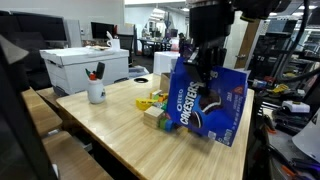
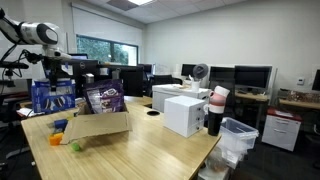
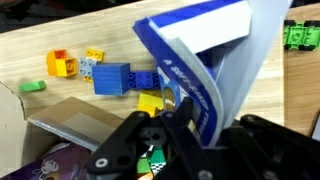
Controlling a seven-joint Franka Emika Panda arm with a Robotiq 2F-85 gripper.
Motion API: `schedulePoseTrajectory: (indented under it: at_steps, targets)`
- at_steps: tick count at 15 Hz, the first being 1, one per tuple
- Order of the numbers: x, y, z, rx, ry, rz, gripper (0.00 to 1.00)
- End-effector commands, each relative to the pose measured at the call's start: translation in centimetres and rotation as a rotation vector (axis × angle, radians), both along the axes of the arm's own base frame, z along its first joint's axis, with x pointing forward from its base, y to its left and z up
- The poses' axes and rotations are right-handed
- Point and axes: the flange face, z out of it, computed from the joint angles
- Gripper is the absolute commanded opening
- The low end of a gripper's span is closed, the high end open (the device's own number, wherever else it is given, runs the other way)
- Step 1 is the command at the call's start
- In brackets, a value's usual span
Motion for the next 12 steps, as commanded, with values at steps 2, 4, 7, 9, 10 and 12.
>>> schedulePoseTrajectory:
  at_steps: [2, 4, 7, 9, 10, 12]
  targets:
    - [-1.6, -0.8, -0.3, 0.064, 0.026, -0.002, 0.06]
    - [-1.9, -0.9, -0.7, 0.071, 0.041, -0.006, 0.06]
    - [-1.9, -1.0, -1.4, 0.1, 0.049, -0.009, 0.06]
    - [-1.5, -1.2, -2.4, 0.119, 0.055, -0.019, 0.06]
    - [-1.5, -1.2, -2.4, 0.117, 0.056, -0.021, 0.06]
    - [-1.2, -1.5, -3.0, 0.121, 0.056, -0.026, 0.06]
